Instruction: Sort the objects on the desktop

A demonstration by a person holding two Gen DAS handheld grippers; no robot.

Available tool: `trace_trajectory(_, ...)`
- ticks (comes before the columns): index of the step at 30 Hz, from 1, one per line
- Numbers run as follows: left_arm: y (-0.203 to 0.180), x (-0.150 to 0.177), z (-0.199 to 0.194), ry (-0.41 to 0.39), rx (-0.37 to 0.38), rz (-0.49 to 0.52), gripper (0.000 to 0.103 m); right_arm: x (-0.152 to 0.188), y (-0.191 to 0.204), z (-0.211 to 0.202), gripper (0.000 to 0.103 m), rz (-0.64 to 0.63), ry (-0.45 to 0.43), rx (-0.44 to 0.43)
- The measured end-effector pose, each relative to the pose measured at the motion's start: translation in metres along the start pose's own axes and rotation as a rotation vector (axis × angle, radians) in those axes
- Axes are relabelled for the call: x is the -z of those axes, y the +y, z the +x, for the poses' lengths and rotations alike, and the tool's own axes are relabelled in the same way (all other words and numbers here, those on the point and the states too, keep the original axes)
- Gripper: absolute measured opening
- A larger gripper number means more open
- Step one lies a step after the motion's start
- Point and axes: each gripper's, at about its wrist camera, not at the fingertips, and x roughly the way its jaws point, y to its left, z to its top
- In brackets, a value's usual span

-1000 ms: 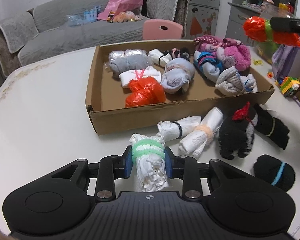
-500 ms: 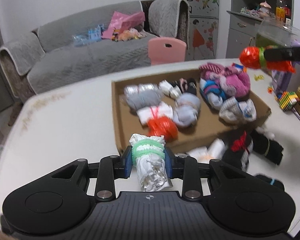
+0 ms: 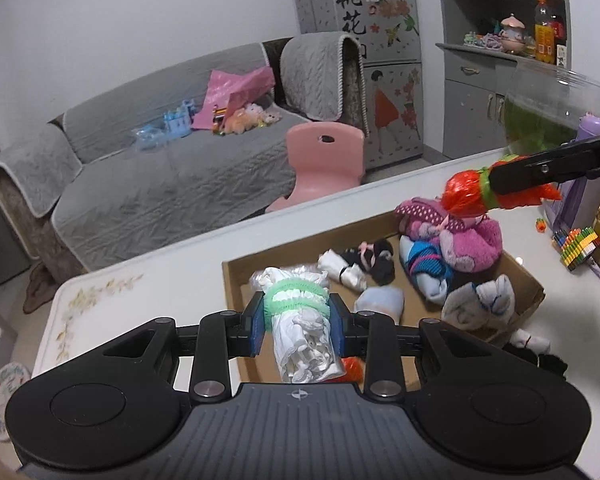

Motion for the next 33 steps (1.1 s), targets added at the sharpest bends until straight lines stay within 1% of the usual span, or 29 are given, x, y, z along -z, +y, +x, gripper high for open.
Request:
trace_trajectory(2,0.000,-0.007,0.003,-0.006,0.004,0.005,0.038,-0.005,-0.004,0.004,0.029,0.020,0.007,-0.013)
trace_trajectory(5,0.004,-0.017,0.011,-0.013,0.032,-0.016,0.038,-0.012,-0.011,0.010,0.029,0.042,0.018,-0.018)
trace_trajectory(12,0.006,-0.030,0.049,0.002,0.068,-0.027,0.039,-0.021,-0.023,0.034,0.029,0.057,0.060,0.018)
trace_trajectory(16,0.009,-0.028,0.074,0.022,0.108,-0.050,0.039,-0.022,-0.033,0.054,0.029,0.068,0.090,0.039)
trace_trajectory(26,0.016,-0.017,0.131,0.083,0.133,-0.084,0.039,-0.012,-0.049,0.106,0.030,0.087,0.167,0.080)
trace_trajectory(28,0.016,-0.015,0.140,0.093,0.149,-0.098,0.039,-0.010,-0.050,0.113,0.030,0.084,0.181,0.091)
trace_trajectory(33,0.011,-0.008,0.158,0.115,0.164,-0.098,0.039,0.000,-0.048,0.127,0.029,0.066,0.220,0.123)
